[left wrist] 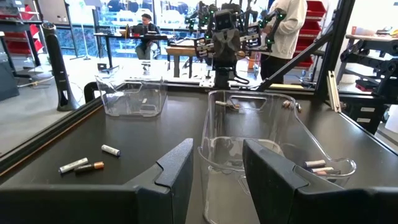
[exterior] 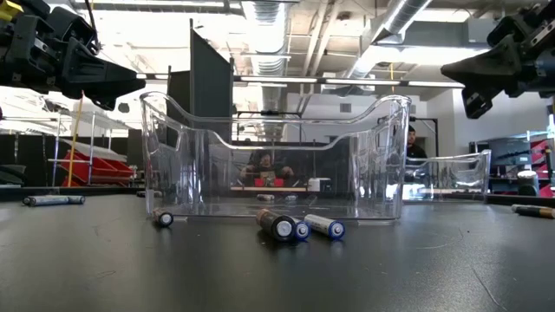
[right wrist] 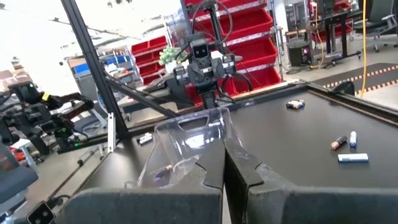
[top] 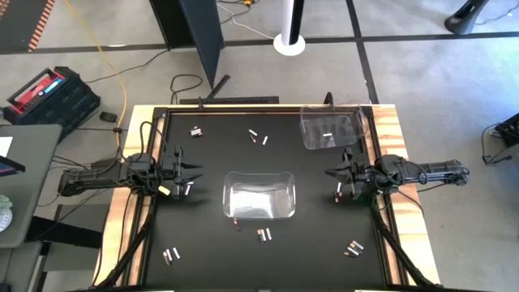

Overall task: Sort batteries
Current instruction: Put the black battery into the top transparent bin

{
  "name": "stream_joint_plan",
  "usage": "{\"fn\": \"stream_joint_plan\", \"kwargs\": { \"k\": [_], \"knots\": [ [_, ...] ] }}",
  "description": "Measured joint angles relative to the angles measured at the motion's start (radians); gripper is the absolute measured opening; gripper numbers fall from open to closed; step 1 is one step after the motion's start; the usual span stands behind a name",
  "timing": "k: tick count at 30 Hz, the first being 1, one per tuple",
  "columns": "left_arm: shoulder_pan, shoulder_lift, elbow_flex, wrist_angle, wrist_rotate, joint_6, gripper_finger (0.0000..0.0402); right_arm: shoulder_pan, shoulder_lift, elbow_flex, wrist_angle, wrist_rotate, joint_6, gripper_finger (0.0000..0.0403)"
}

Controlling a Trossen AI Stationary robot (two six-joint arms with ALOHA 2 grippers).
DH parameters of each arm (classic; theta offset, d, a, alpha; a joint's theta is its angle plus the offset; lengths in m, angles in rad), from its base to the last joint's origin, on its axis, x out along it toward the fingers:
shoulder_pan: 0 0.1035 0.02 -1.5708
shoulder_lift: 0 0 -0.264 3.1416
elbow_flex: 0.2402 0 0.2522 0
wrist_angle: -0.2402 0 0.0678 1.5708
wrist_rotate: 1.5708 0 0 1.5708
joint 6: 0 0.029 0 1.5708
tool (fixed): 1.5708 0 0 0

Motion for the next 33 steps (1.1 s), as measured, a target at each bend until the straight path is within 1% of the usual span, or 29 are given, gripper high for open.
{"fn": "stream_joint_plan", "kwargs": {
  "k": [6,9,14,16,18,22,27,33],
  "knots": [
    [0.000,0.000,0.000,0.000,0.000,0.000,0.0132,0.000,0.000,0.018,0.093,0.004,-0.006,0.0022],
    [0.000,0.000,0.000,0.000,0.000,0.000,0.0132,0.000,0.000,0.067,0.072,0.036,-0.016,0.0020],
    [0.000,0.000,0.000,0.000,0.000,0.000,0.0132,0.000,0.009,0.206,-0.037,0.054,-0.116,0.0009],
    [0.000,0.000,0.000,0.000,0.000,0.000,0.0132,0.000,0.025,0.280,-0.116,0.080,-0.121,0.0006],
    [0.000,0.000,0.000,0.000,0.000,0.000,0.0132,0.000,0.050,0.365,-0.224,0.131,-0.108,0.0004],
    [0.000,0.000,0.000,0.000,0.000,0.000,0.0132,0.000,0.137,0.538,-0.454,0.209,-0.077,0.0003],
    [0.000,0.000,0.000,0.000,0.000,0.000,0.0132,0.000,0.308,0.743,-0.704,0.229,0.007,0.0003],
    [0.000,0.000,0.000,0.000,0.000,0.000,0.0132,-0.003,0.551,0.972,-1.050,0.230,0.185,0.0002]
  ]
}}
